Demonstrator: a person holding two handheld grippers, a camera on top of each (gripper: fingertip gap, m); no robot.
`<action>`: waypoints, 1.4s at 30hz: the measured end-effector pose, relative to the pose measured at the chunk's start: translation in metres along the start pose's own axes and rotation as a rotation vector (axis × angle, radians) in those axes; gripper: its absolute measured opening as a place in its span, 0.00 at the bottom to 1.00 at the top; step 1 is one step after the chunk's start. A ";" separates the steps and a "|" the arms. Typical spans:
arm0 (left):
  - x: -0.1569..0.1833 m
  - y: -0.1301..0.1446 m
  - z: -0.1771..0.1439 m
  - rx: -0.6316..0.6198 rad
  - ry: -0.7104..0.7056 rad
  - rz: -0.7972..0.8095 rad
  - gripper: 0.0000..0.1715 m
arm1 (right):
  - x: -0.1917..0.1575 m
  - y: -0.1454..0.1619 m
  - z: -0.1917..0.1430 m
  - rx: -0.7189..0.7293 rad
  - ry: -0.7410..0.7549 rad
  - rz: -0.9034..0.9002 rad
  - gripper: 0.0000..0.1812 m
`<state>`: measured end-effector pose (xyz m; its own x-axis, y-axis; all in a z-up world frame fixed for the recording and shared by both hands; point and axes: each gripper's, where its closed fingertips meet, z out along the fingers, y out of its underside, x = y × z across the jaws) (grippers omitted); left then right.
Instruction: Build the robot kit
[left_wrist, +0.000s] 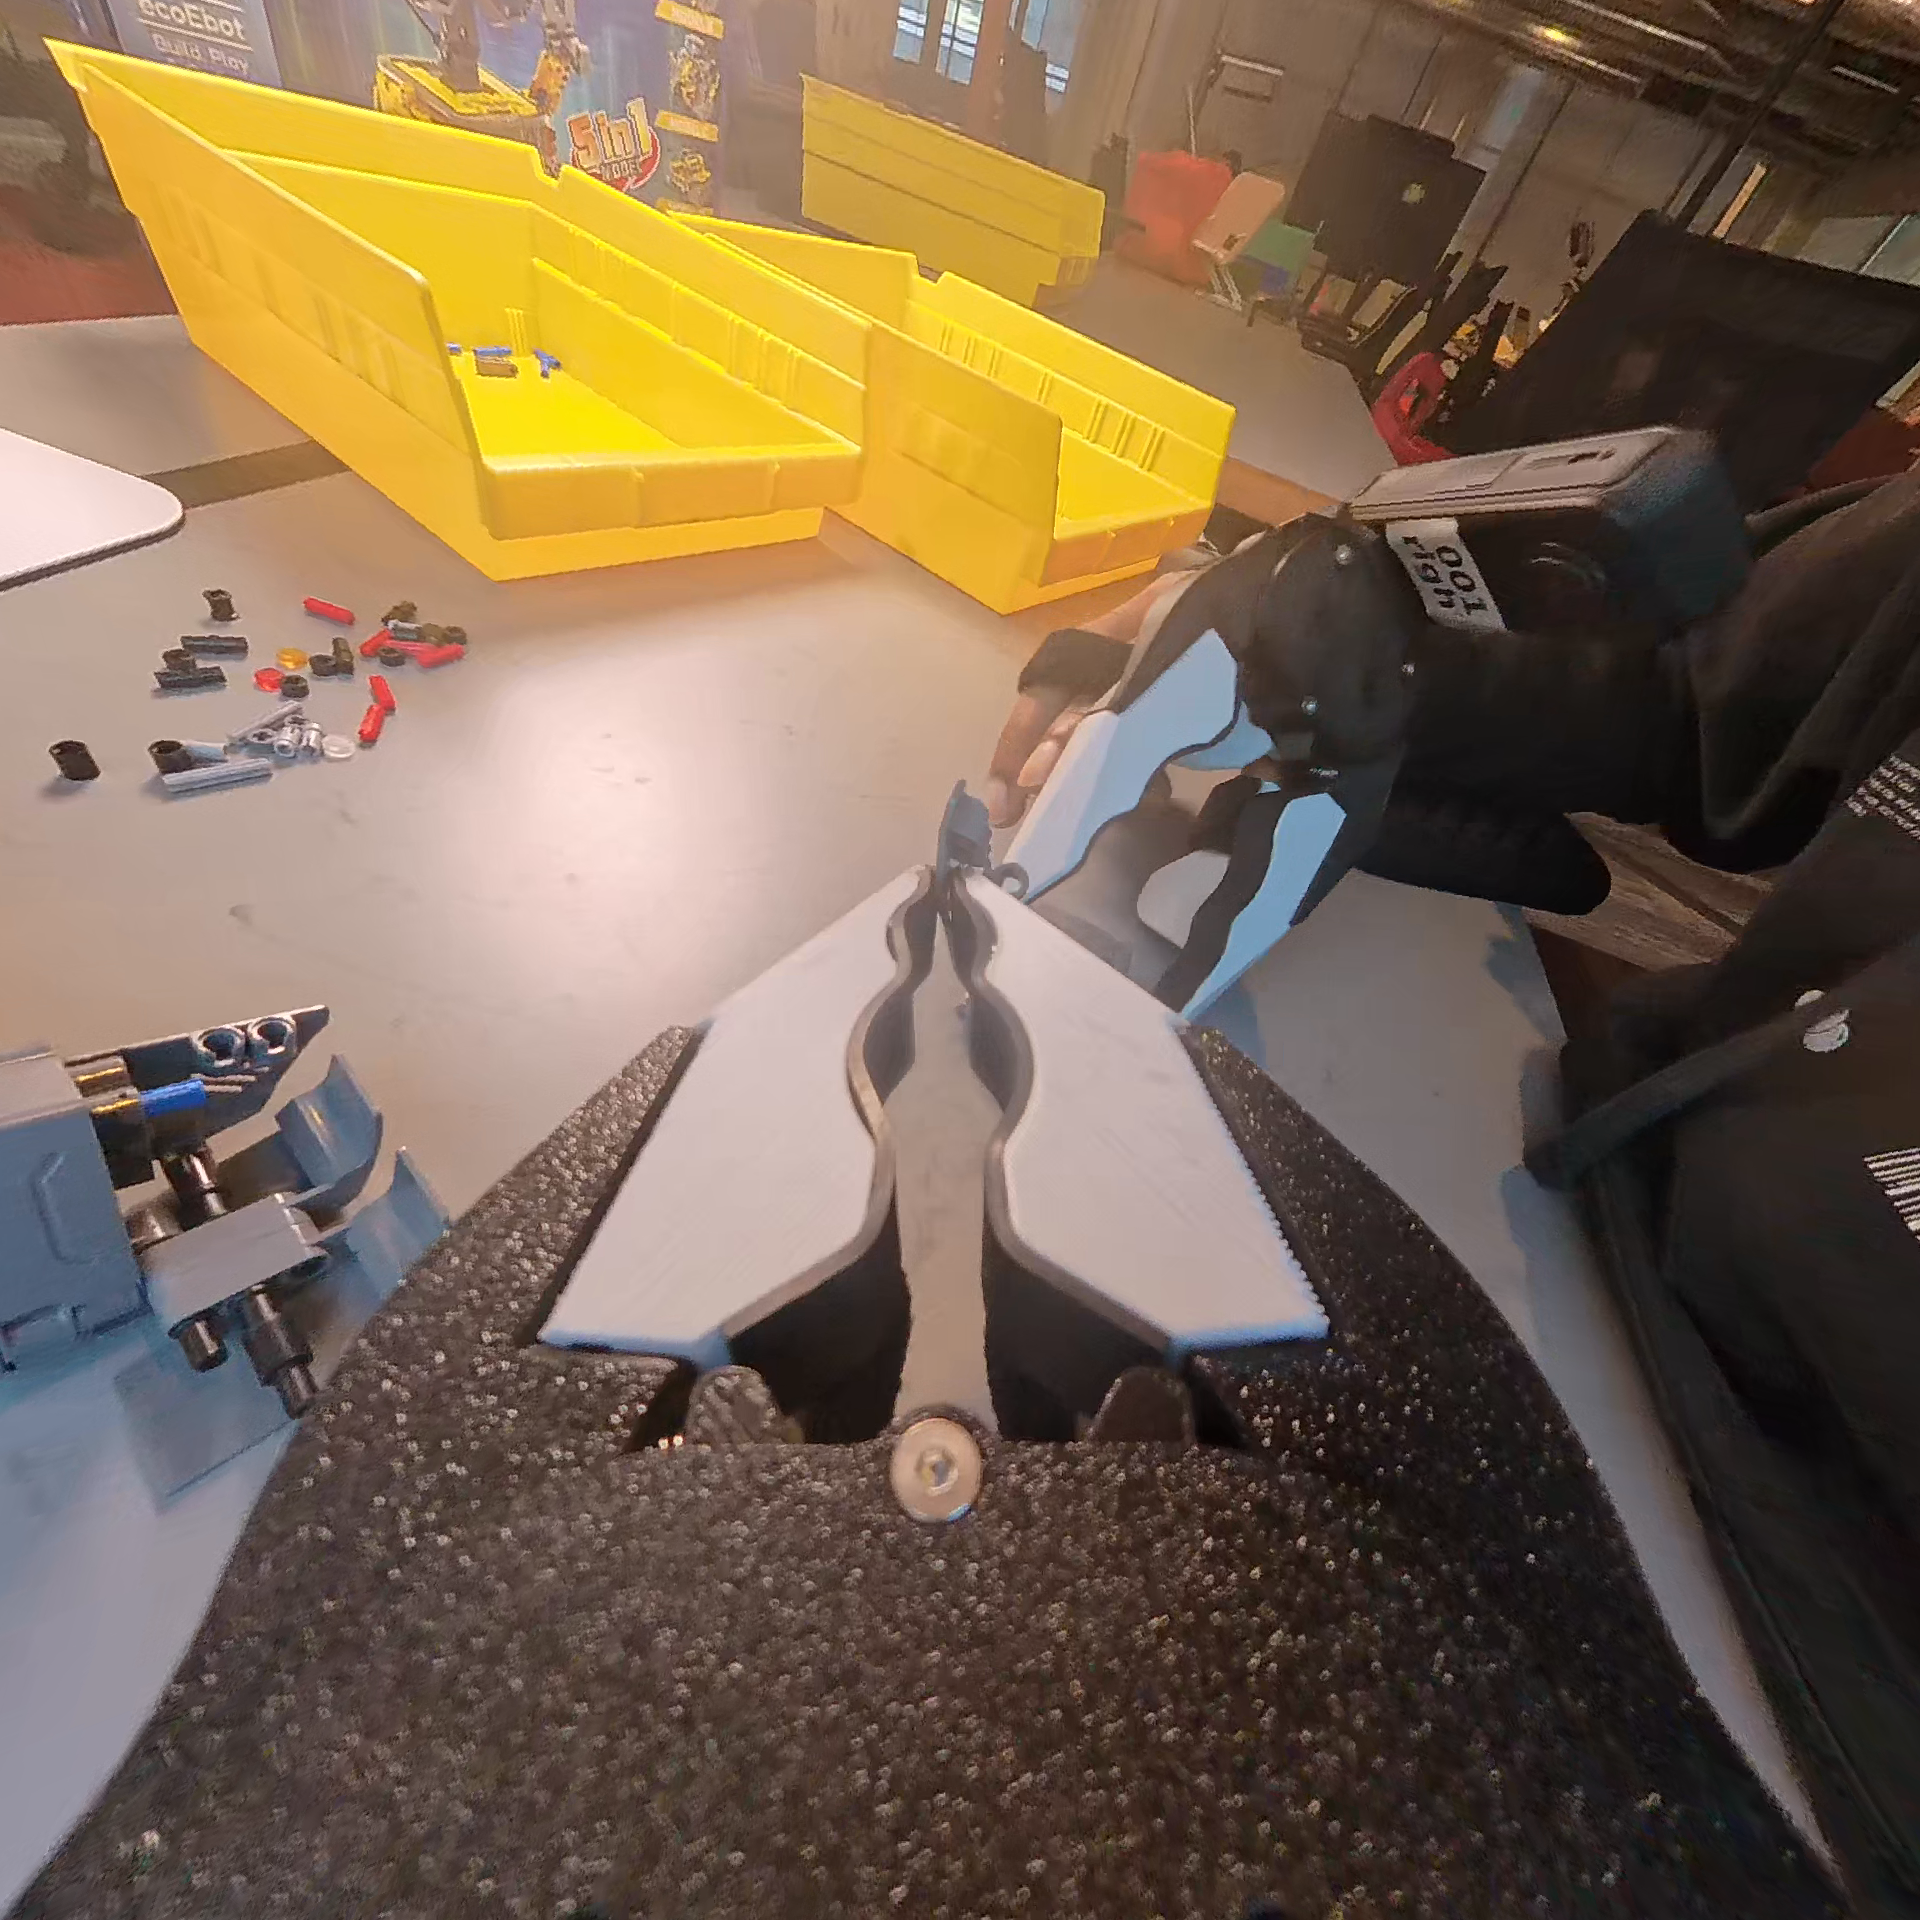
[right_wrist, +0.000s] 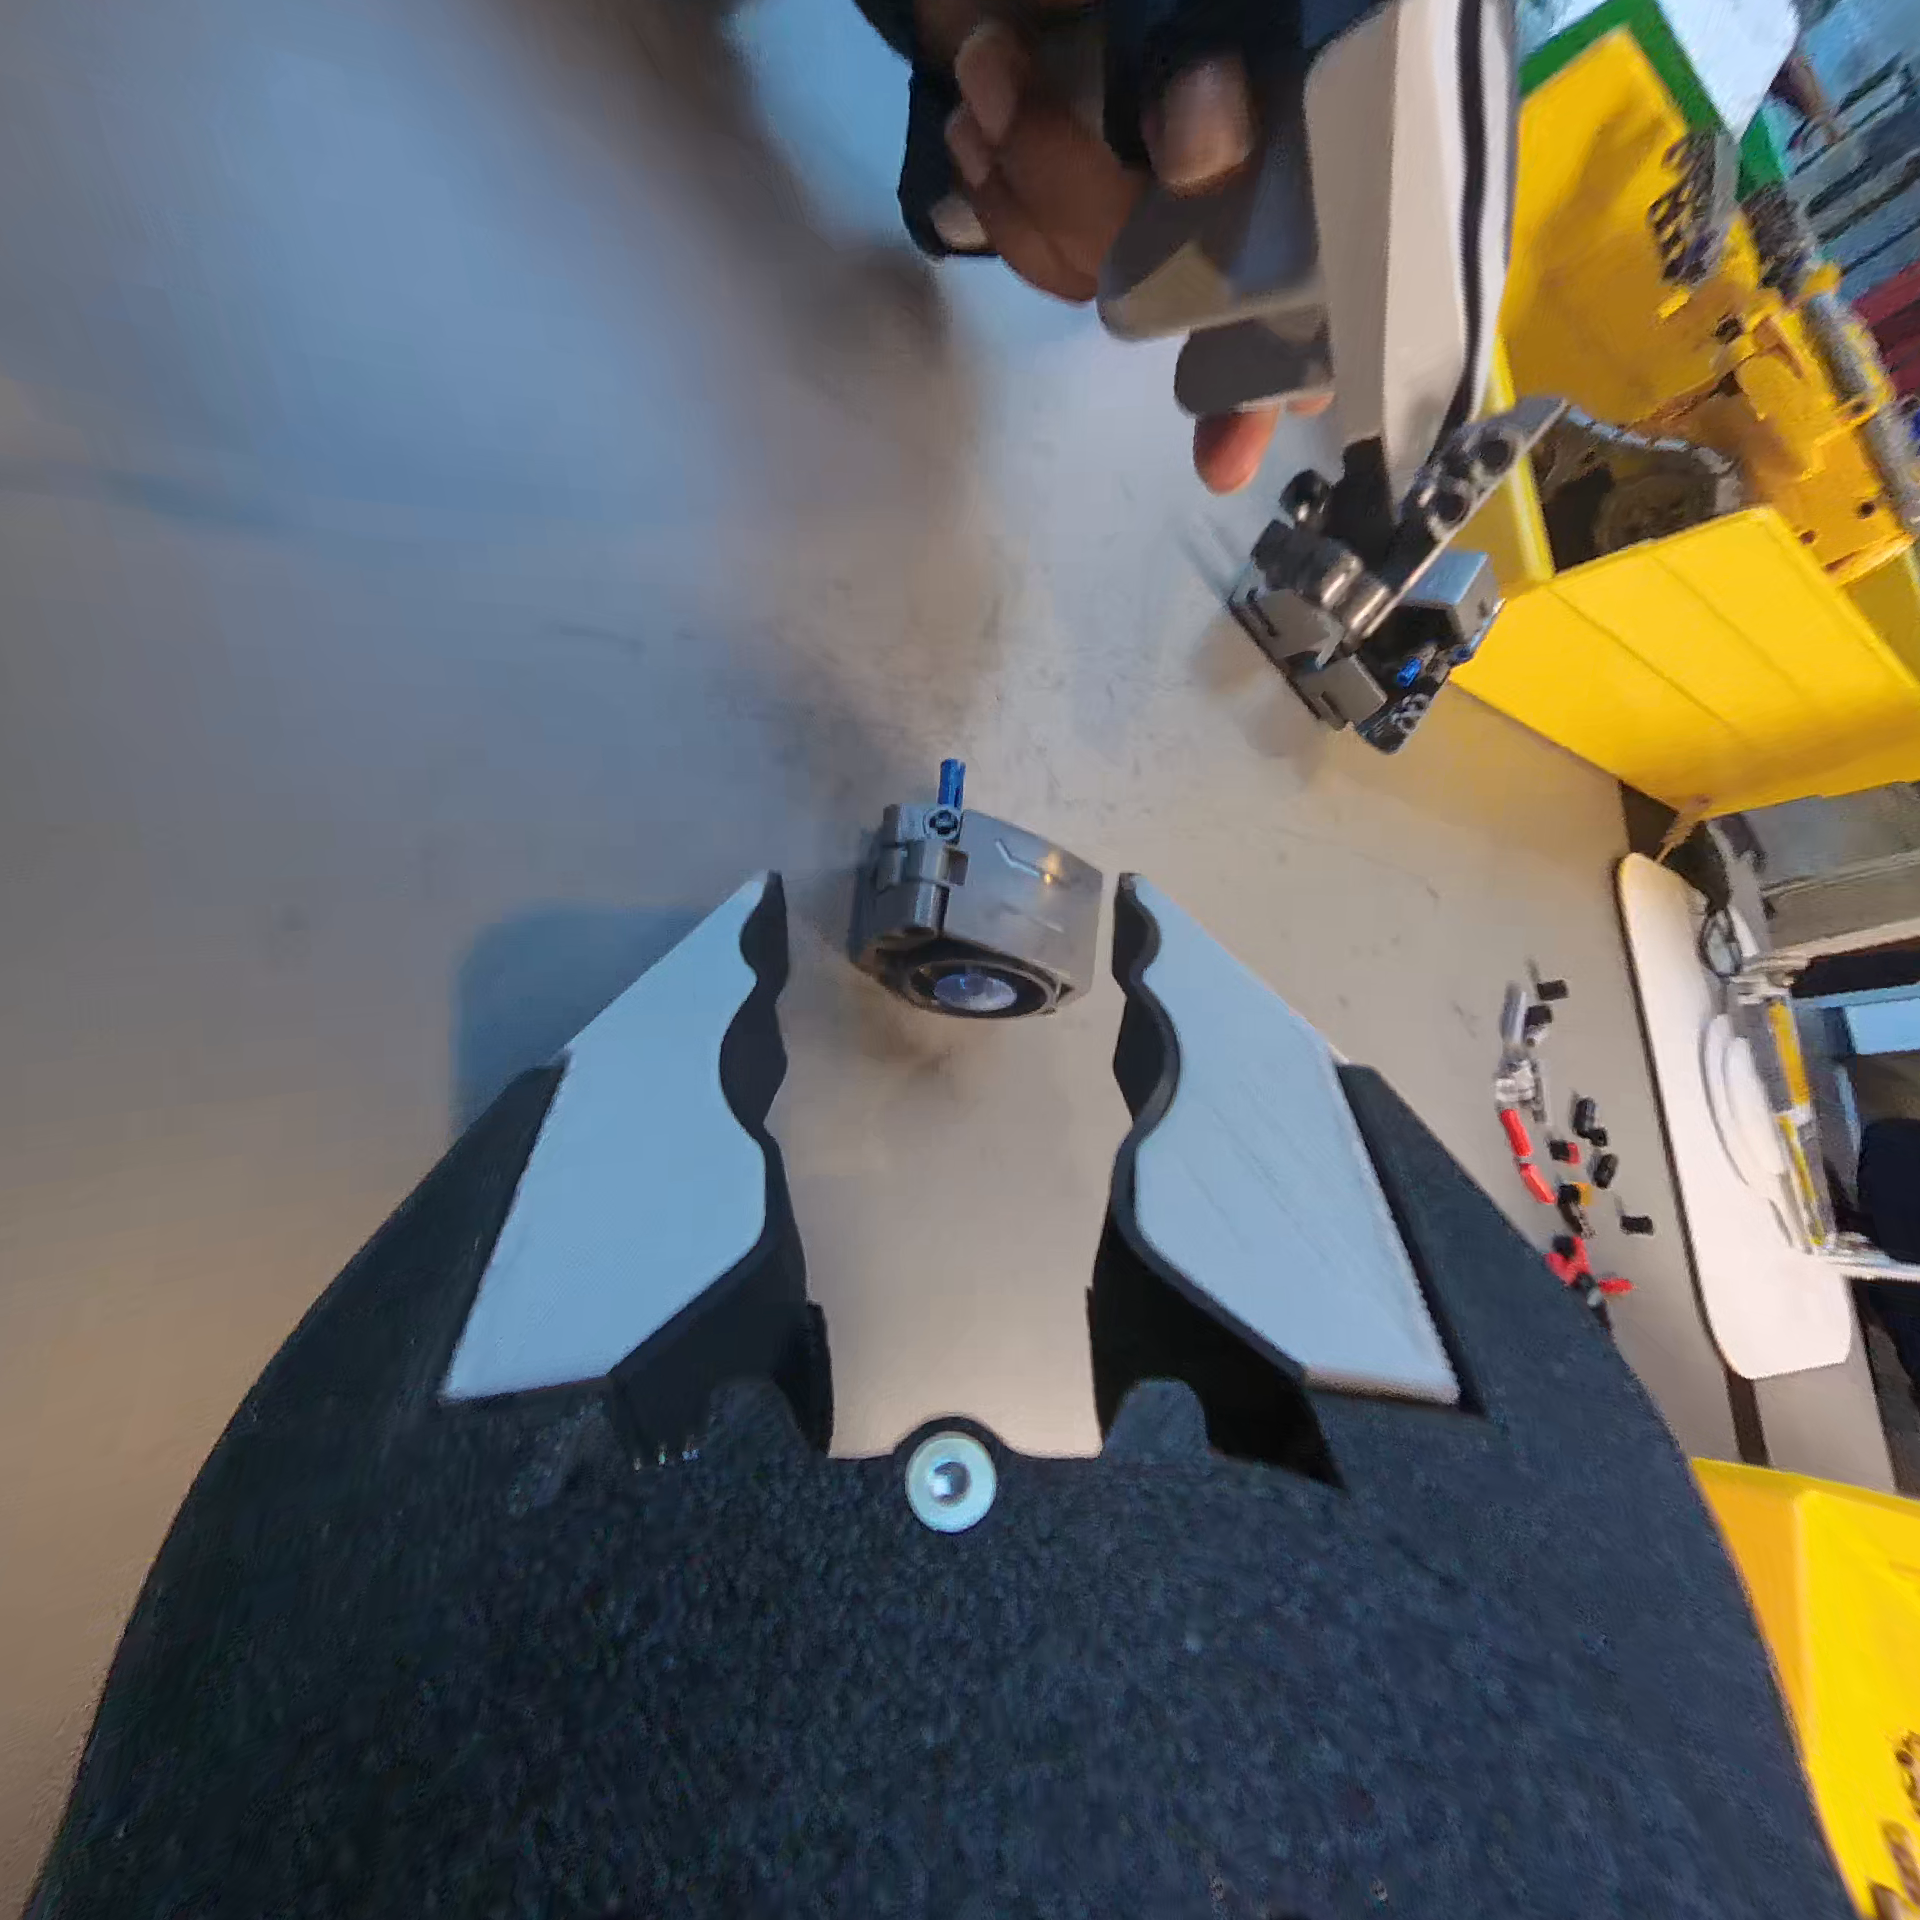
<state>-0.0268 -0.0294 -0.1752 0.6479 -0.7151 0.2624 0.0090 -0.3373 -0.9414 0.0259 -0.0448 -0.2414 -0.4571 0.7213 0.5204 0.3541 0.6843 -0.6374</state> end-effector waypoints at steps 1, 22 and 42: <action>0.000 0.001 0.000 -0.002 0.001 -0.003 0.01 | 0.000 -0.001 0.003 0.018 -0.025 0.021 0.31; 0.002 -0.017 -0.001 0.187 0.099 -0.328 0.01 | 0.054 -0.036 -0.005 0.268 -0.167 0.785 0.21; 0.000 -0.032 0.004 0.334 0.156 -0.516 0.00 | 0.061 -0.045 -0.007 0.357 -0.172 0.980 0.21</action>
<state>-0.0240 -0.0162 -0.1460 0.3782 -0.6010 0.7041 0.5437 -0.4714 -0.6944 -0.0126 -0.0312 -0.1769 -0.2205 0.8975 -0.3819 0.3833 -0.2803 -0.8801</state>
